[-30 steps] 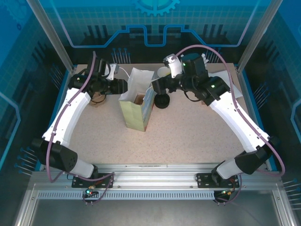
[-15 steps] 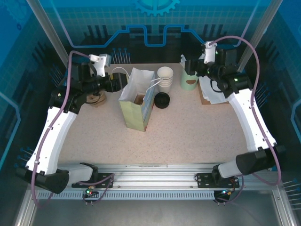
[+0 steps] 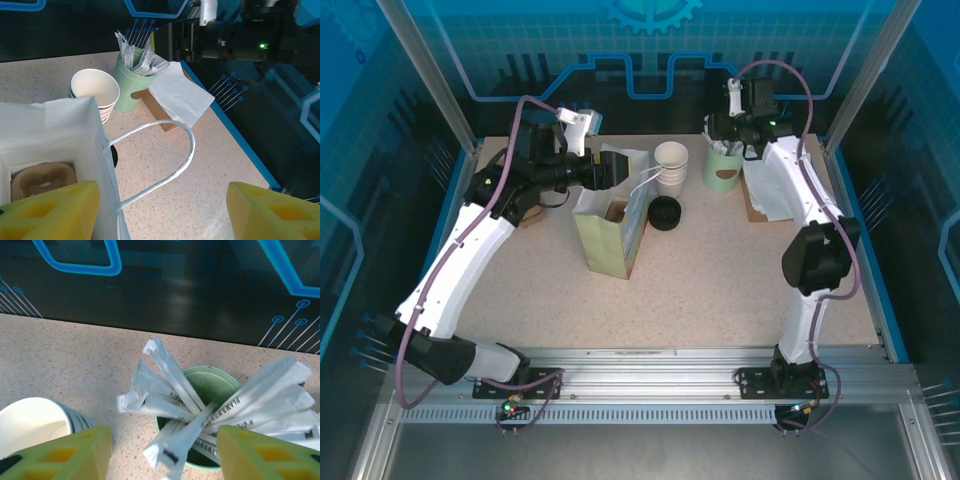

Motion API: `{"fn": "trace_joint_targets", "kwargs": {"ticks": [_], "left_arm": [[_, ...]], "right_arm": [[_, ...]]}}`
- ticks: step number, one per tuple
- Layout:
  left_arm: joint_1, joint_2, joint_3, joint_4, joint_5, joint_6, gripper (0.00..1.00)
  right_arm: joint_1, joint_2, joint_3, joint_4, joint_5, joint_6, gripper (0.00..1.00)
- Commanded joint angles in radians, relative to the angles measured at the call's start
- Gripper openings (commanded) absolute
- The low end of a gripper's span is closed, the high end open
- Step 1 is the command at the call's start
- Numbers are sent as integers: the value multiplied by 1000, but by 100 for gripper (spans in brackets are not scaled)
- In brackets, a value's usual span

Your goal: Pack the takeout coffee

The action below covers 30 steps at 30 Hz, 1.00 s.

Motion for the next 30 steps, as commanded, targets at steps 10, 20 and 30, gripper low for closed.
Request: {"fn": "trace_joint_targets", "kwargs": {"ticks": [10,20,30], "left_arm": [[-1,27,17,10,18,16,69],[-1,32,6,9,25,15,69],[-2,29,-7,-1,12,32,69]], "right_arm": [[-24,146,175,-116,38,-40,44],[-31,142,141,-127,29,-44,32],[-44,94,143,-137,45,-56,1]]}}
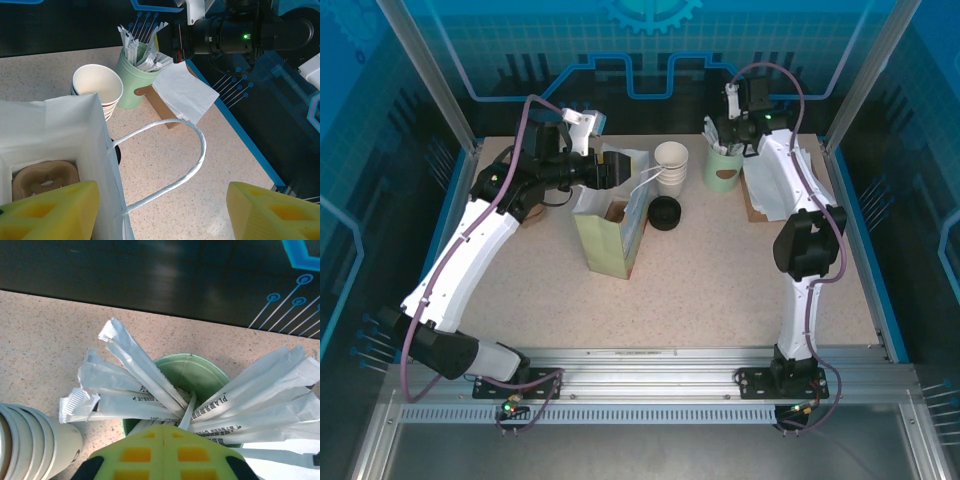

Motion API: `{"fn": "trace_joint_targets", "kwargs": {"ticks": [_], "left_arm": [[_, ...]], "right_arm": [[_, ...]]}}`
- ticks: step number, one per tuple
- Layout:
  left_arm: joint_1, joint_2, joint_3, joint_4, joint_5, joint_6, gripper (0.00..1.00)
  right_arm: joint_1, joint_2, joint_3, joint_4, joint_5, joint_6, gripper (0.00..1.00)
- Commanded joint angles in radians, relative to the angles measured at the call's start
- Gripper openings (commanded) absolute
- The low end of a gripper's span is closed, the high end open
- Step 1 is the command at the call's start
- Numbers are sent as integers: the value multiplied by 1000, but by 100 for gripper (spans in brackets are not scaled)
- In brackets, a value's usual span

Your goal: Pack the takeout coffee

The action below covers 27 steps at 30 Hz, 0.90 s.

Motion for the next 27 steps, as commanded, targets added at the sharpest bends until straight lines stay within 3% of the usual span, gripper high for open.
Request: {"fn": "trace_joint_targets", "kwargs": {"ticks": [1,8,14,21,27], "left_arm": [[-1,-1,-9,-2,7,21,69],[1,-33,-30,7,-30,22,69],[26,-81,-66,16,-64,6,69],[122,-180,-136,36,-67,-29,70],[196,-251,-198,32,-85,-38,70]], "right_arm": [[-18,-53,7,-23,21,-7,0],[-18,-227,-4,-22,20,-6,0],[19,-472,-79,-18,-32,6,0],[186,-745,-185,30,-142,11,0],[360,-764,-165,8,-231,24,0]]}}
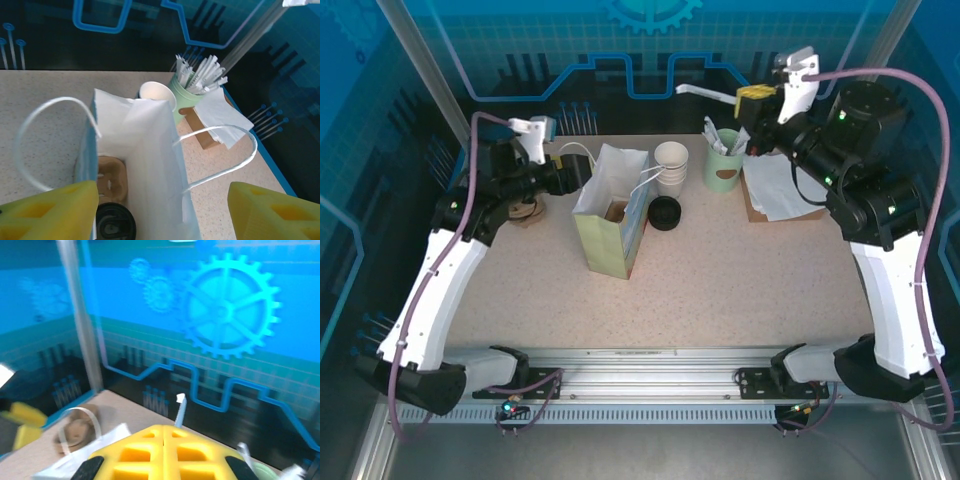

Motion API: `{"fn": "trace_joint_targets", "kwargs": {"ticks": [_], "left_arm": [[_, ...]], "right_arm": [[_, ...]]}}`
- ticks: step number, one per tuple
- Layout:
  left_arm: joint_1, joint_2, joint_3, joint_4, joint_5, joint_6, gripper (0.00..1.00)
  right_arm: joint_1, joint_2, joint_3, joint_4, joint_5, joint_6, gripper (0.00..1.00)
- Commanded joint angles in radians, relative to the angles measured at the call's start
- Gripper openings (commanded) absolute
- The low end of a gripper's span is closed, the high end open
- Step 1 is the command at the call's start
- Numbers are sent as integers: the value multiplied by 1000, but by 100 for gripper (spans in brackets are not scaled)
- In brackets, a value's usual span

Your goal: Pack the takeout coffee

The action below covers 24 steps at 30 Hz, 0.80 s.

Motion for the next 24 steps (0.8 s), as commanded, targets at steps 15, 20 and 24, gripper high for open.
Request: {"fn": "trace_joint_targets", "kwargs": {"ticks": [15,20,24], "left_arm": [[36,-103,-88,-24,-52,24,71],[36,-103,-100,-20,-40,27,71],[36,-107,-110,-13,-35,25,72]], "right_arm": [[207,314,45,-111,-33,-9,0],[213,438,109,-147,35,-46,0],[214,554,178,-168,30,-45,0]]}}
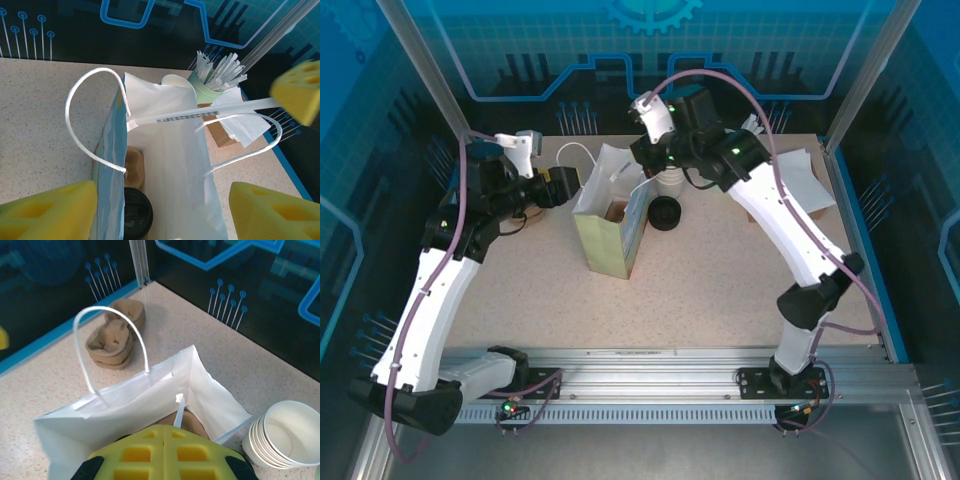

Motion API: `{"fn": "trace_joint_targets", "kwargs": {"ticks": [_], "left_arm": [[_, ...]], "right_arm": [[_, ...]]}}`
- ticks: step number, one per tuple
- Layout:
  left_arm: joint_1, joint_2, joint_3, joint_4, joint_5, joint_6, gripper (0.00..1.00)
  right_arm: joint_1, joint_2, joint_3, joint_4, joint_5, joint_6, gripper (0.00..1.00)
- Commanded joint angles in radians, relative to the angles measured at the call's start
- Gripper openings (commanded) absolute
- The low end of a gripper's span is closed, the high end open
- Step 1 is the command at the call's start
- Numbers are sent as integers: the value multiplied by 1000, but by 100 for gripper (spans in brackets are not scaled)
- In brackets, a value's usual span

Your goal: Pack the takeout coffee

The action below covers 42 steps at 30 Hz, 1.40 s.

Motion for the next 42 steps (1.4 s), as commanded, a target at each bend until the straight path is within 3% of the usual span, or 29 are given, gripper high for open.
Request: {"fn": "trace_joint_targets", "kwargs": {"ticks": [1,4,7,12,19,23,26,34,42], "left_arm": [[9,-19,-18,6,8,20,72],[8,-23,-23,11,23,12,72],[9,-30,-32,24,48,-7,72],[-7,-56,-76,125,127,-86,71],[-133,-8,-47,194,116,-101,70],[-212,36,-2,197,102,-63,71],[-245,71,28,197,102,-36,71],[-311,164,121,164,100,-5,71],[-337,197,152,147,67,22,71]], "right_arm": [[16,91,77,-43,14,-18,1],[15,176,187,-93,-10,-11,11],[15,220,288,-157,-19,-14,28],[-20,113,270,-166,-32,-6,48],[-196,-244,-158,-8,-82,54,58],[-419,-397,-403,64,-86,109,61],[-559,-429,-542,103,-10,120,64],[-755,-267,-731,222,123,138,71],[-819,38,-641,253,146,136,81]]}}
